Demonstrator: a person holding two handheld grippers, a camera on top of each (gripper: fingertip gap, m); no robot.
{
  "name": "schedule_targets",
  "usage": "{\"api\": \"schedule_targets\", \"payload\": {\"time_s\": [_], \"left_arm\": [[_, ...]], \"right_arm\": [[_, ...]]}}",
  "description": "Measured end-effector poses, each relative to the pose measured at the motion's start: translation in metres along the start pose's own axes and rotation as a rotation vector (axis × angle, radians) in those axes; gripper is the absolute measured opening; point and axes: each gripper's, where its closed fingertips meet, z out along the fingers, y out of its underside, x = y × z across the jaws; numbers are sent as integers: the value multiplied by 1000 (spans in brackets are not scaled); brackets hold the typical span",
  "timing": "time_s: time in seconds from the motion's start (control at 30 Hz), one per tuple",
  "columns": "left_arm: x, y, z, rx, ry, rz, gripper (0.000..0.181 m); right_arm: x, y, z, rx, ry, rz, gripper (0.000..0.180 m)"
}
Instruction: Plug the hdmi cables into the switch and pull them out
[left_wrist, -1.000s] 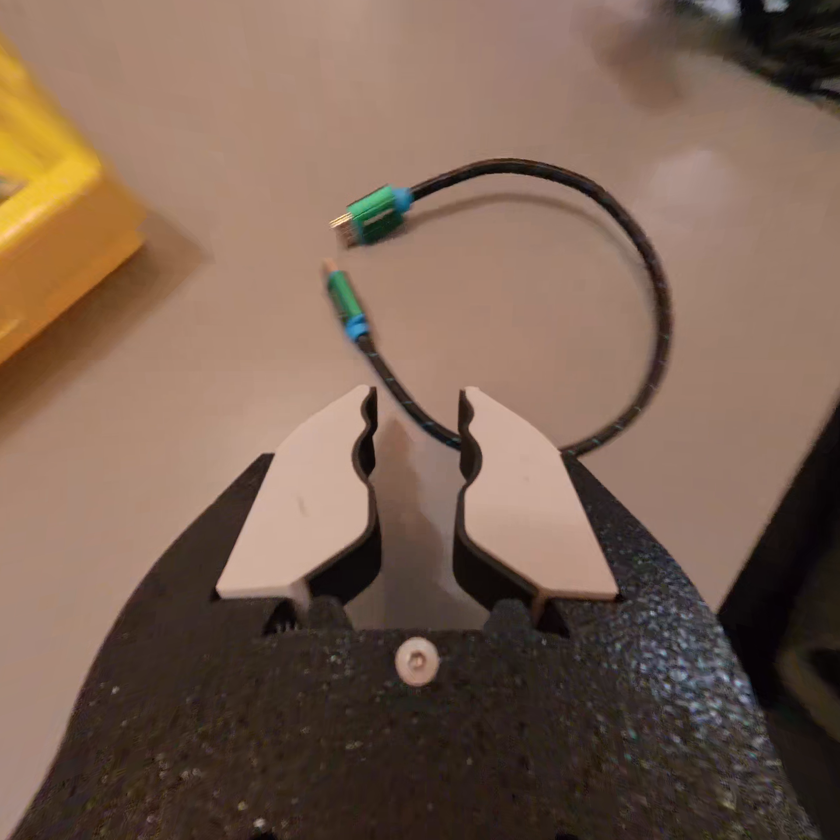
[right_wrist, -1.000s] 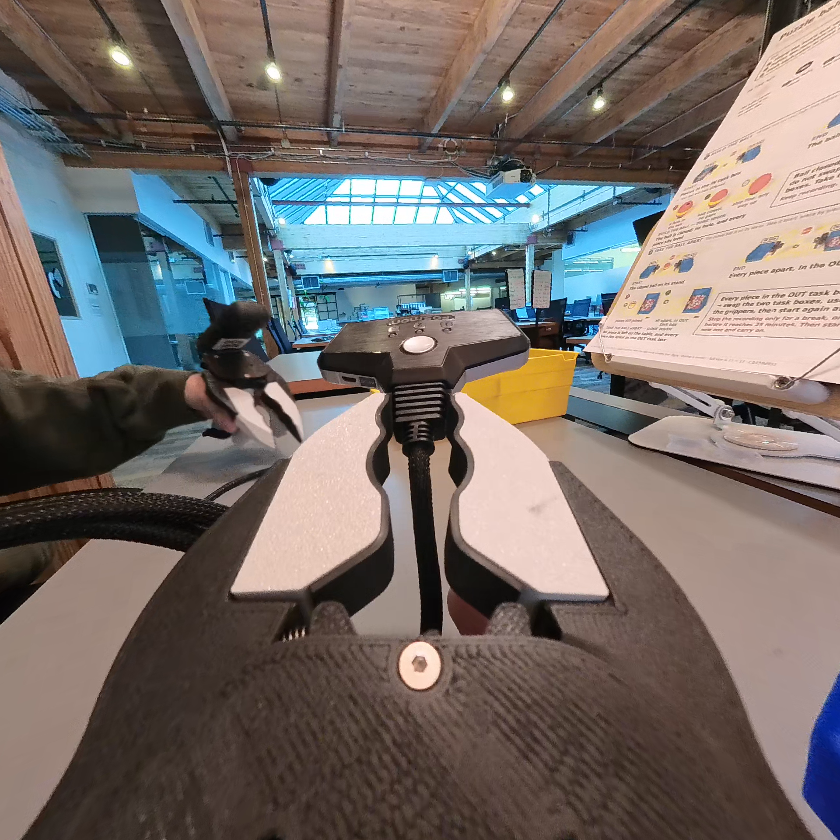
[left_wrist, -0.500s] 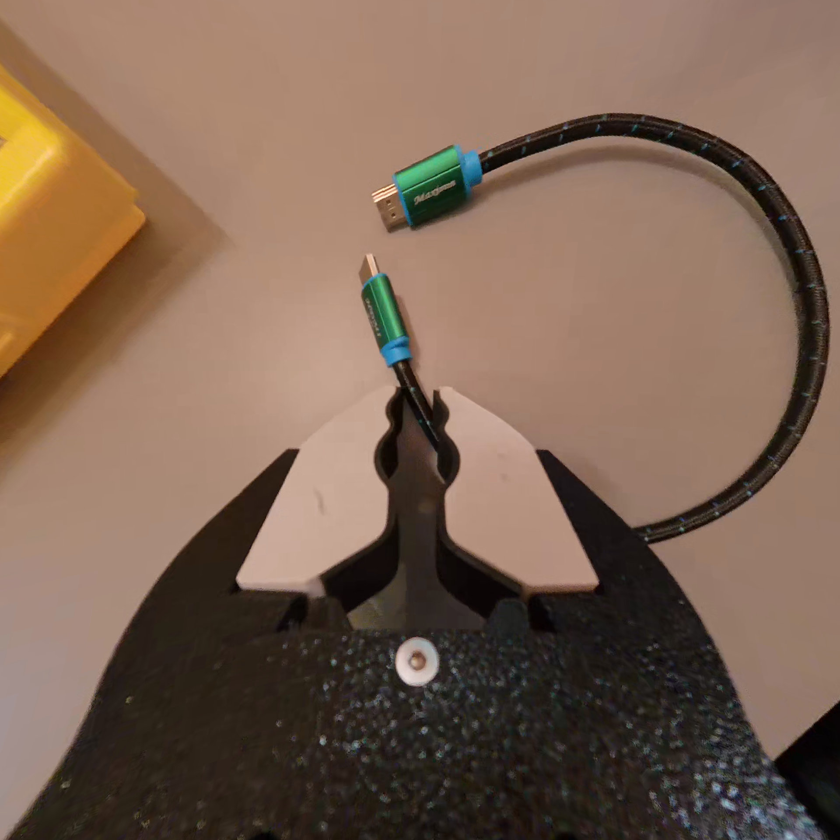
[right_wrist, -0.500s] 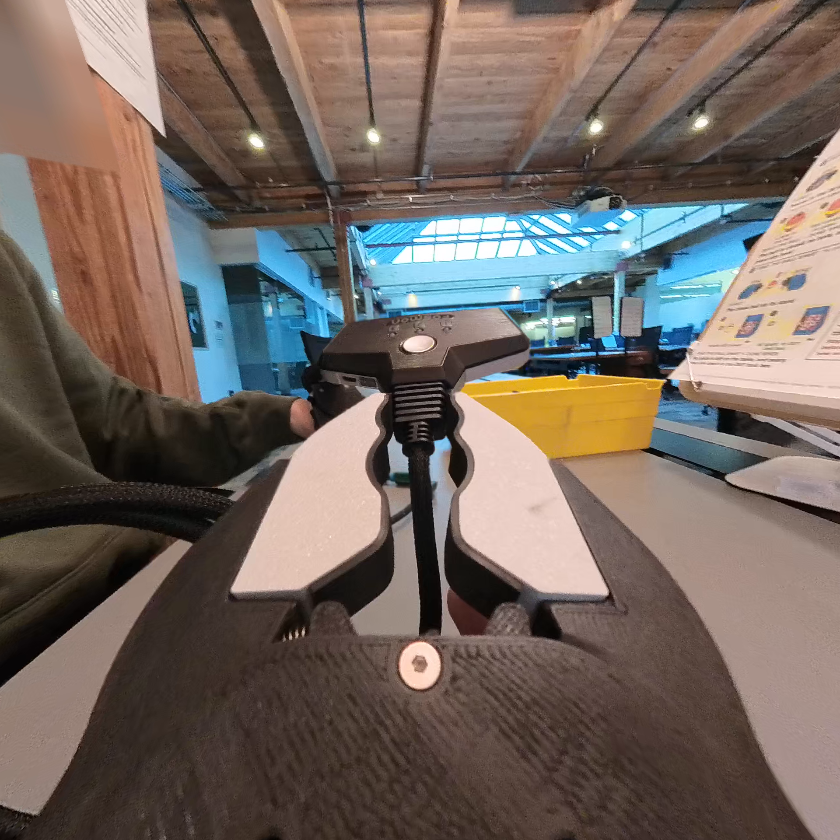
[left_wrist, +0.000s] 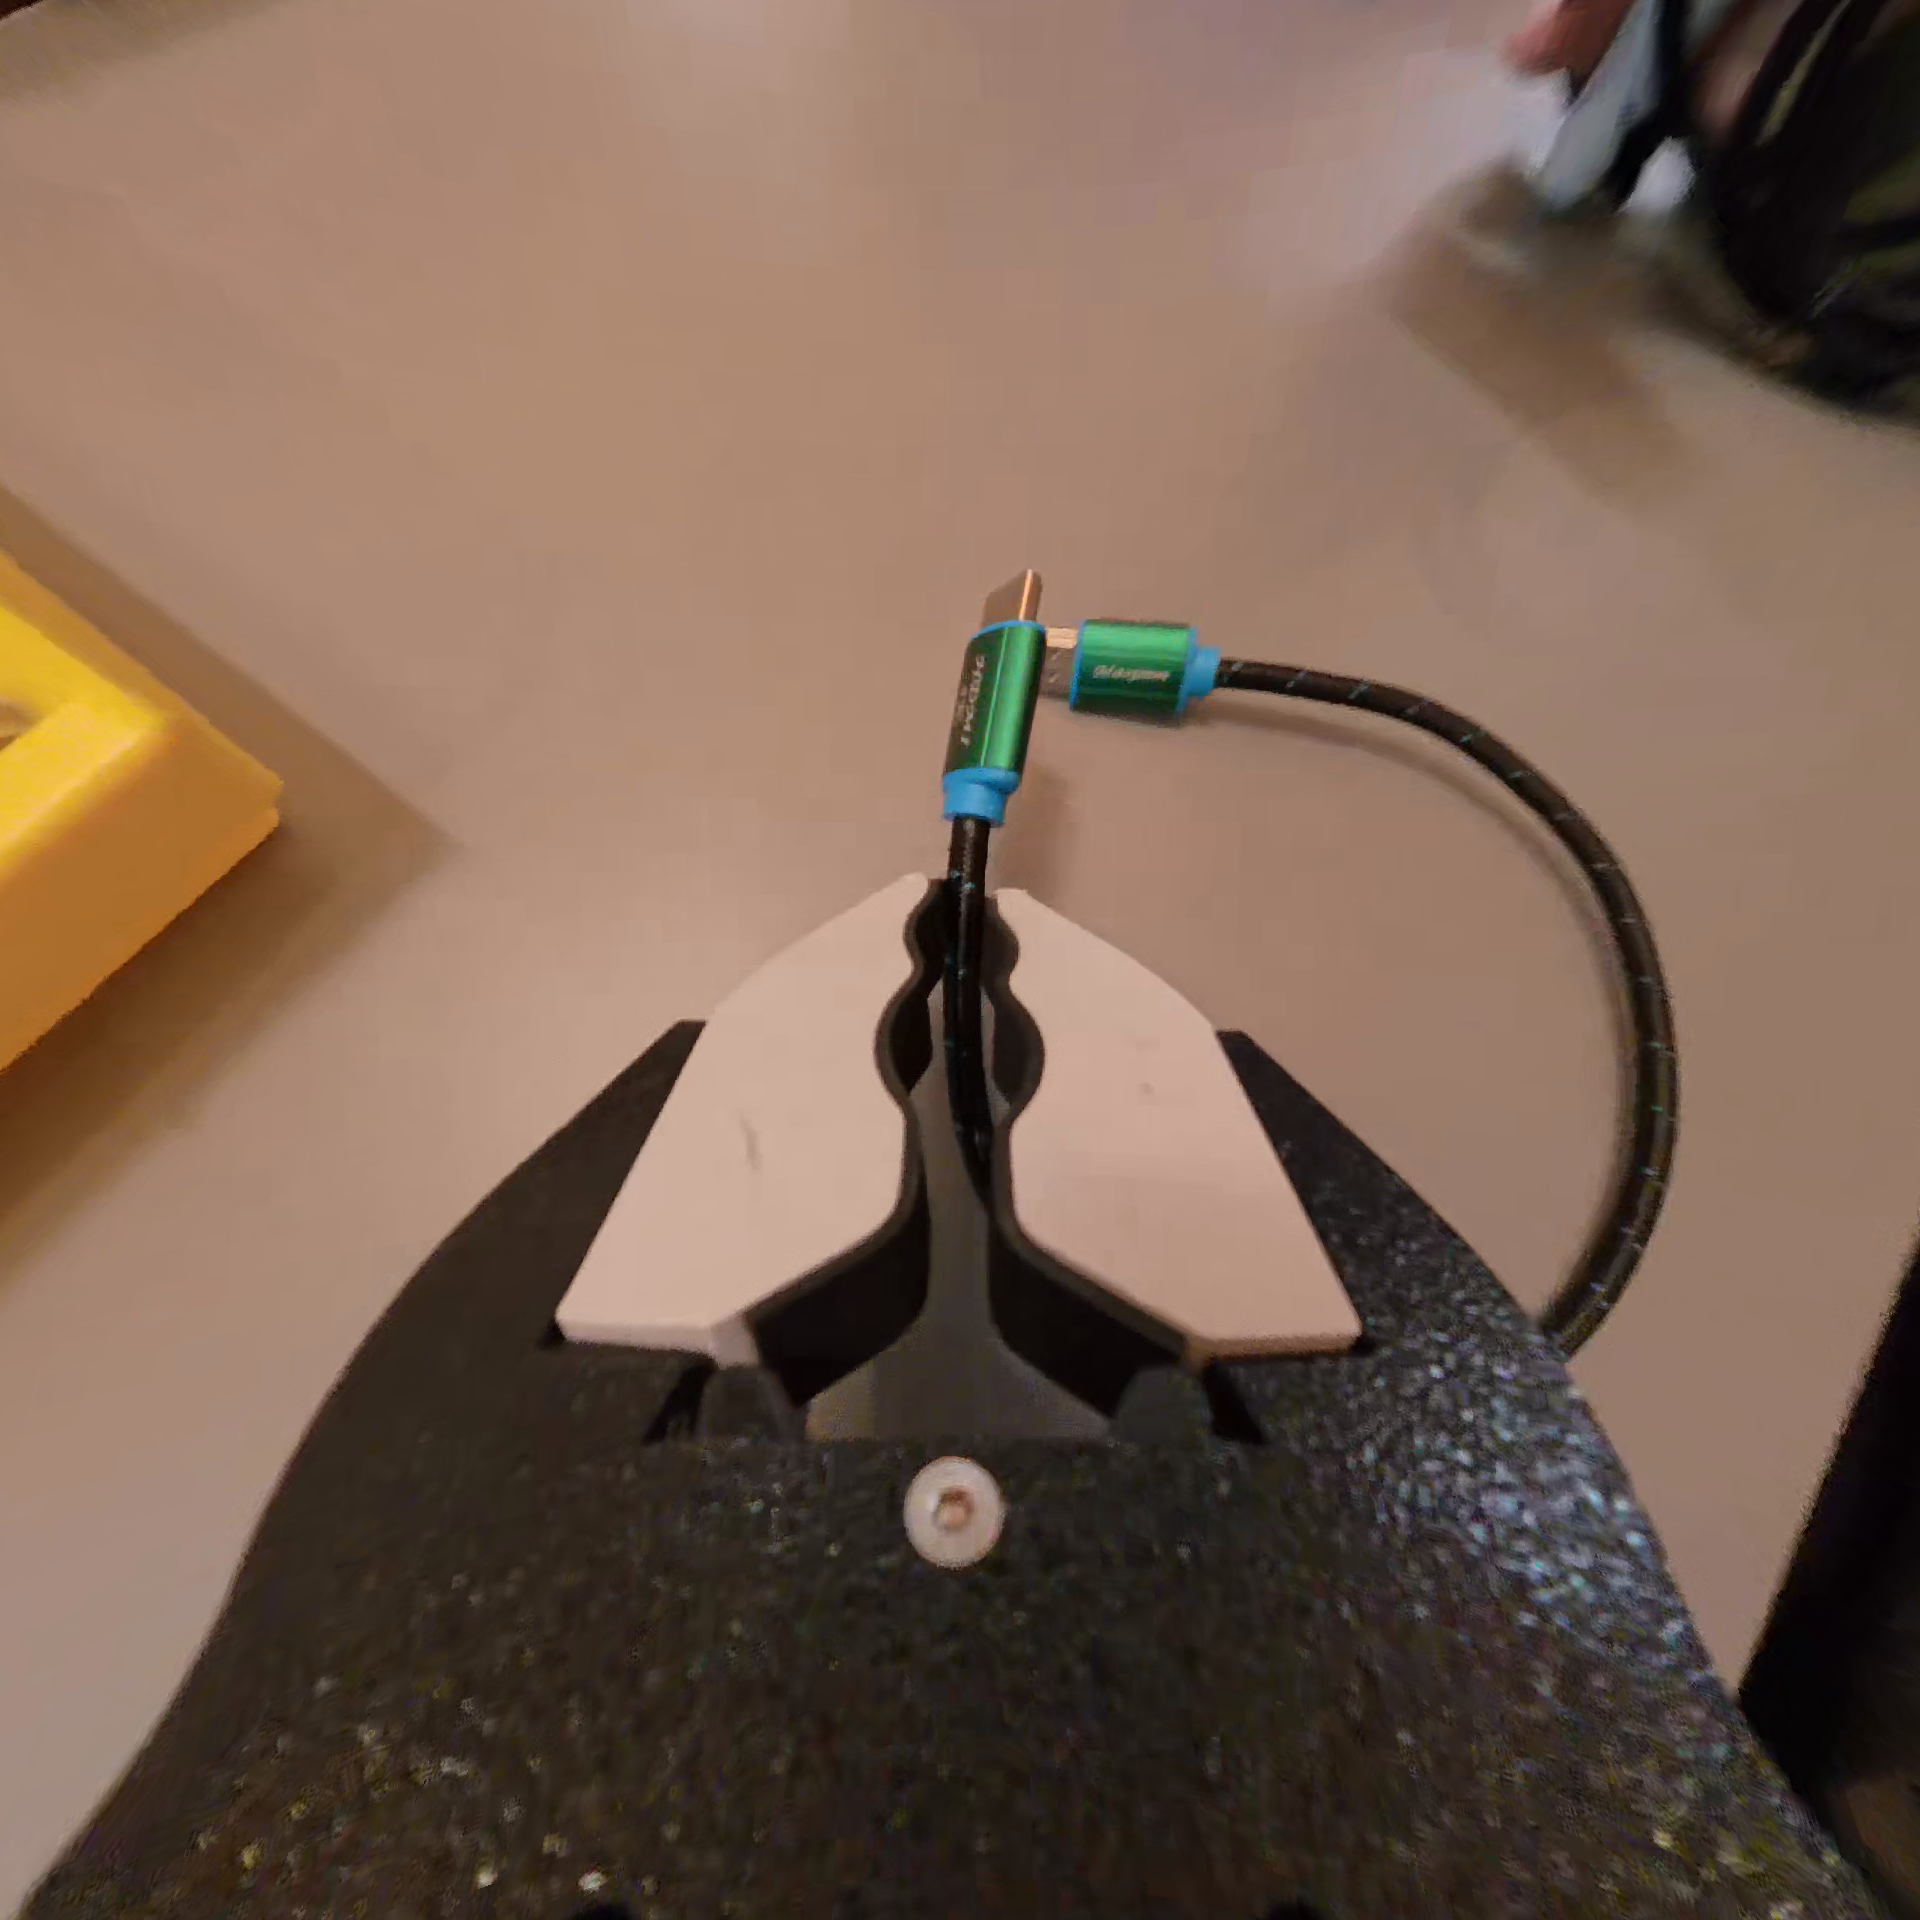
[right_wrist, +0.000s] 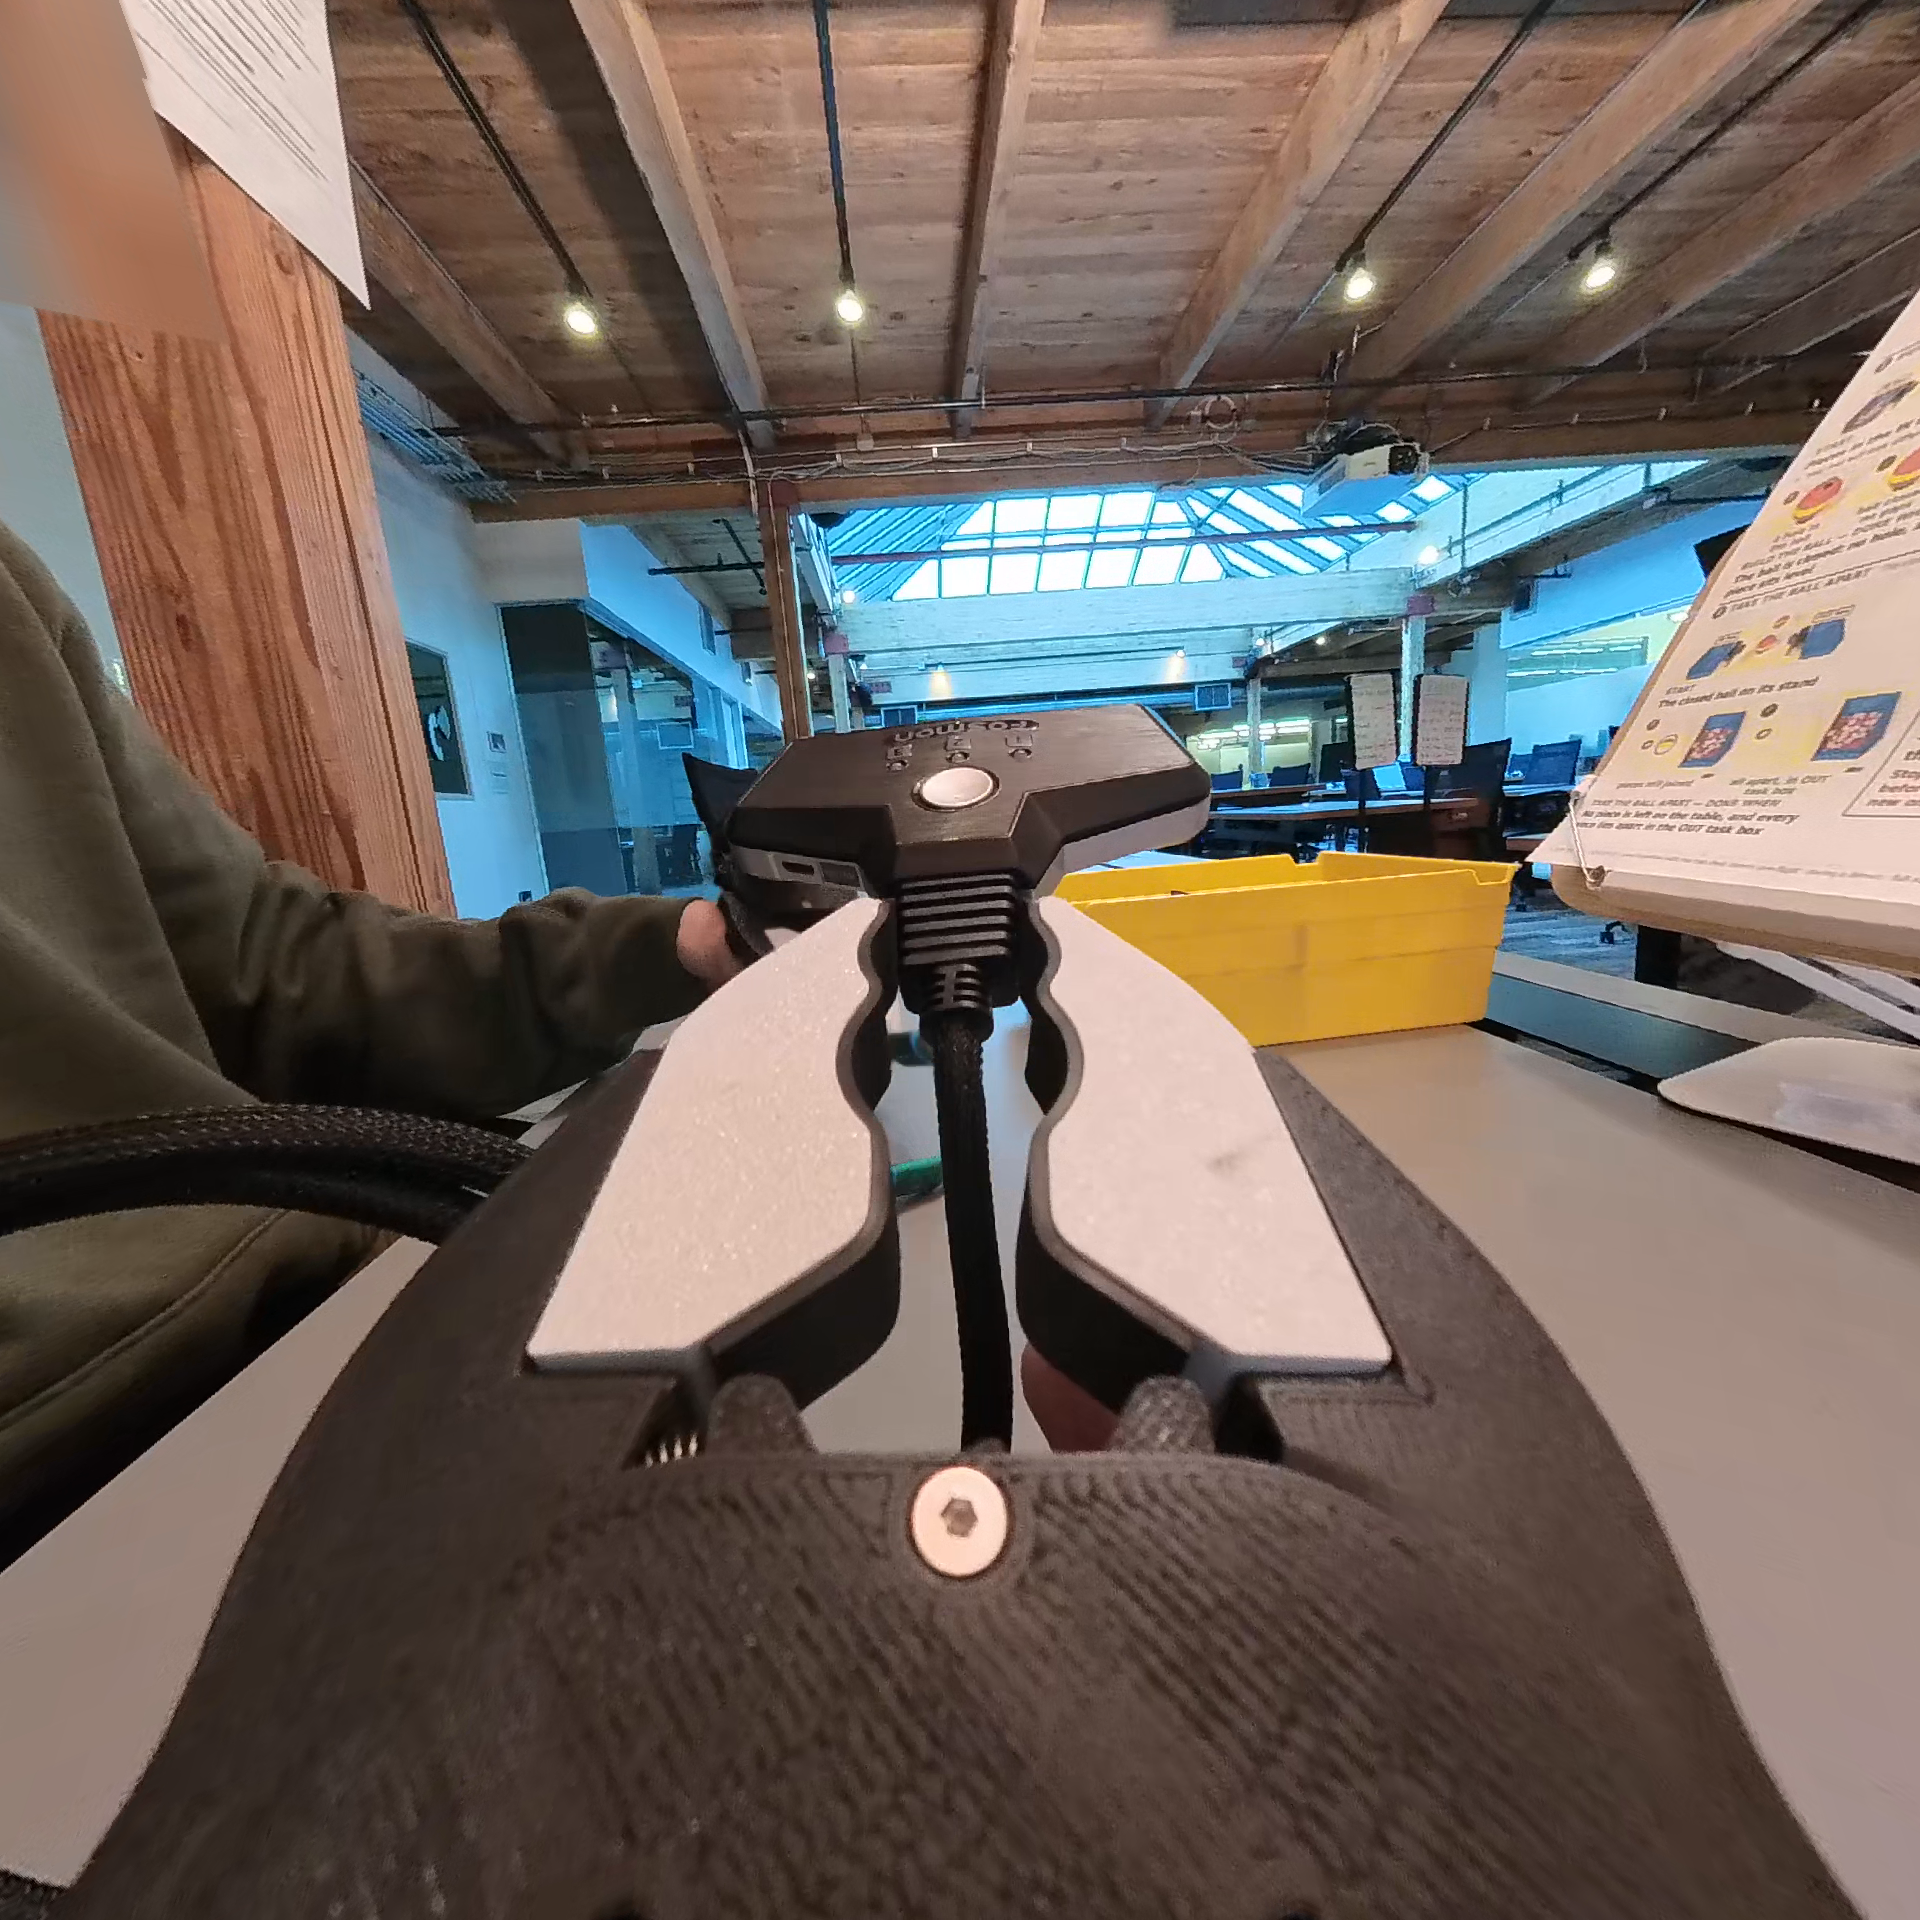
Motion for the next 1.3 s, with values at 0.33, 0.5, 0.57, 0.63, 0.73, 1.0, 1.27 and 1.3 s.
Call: {"api": "schedule_targets", "payload": {"time_s": [0.33,0.5,0.57,0.63,0.73,1.0,1.27,1.3], "left_arm": [[38,-71,-17,437,588,-490,6],[48,-93,-23,540,898,-799,6],[50,-83,-5,443,878,-889,6],[49,-66,17,326,775,-922,6],[53,-44,39,171,676,-918,6],[64,-27,60,-12,522,-694,6],[56,-15,67,-116,238,-225,7],[56,-14,68,-122,220,-195,8]], "right_arm": [[1,0,0,-3,8,-3,22],[1,1,1,-7,13,-4,22],[1,1,1,-8,16,-5,22],[1,1,1,-10,15,-6,22],[1,2,2,-14,14,-7,22],[0,3,2,-23,12,-13,22],[0,3,3,-25,12,-13,22],[0,3,3,-25,12,-14,22]]}}
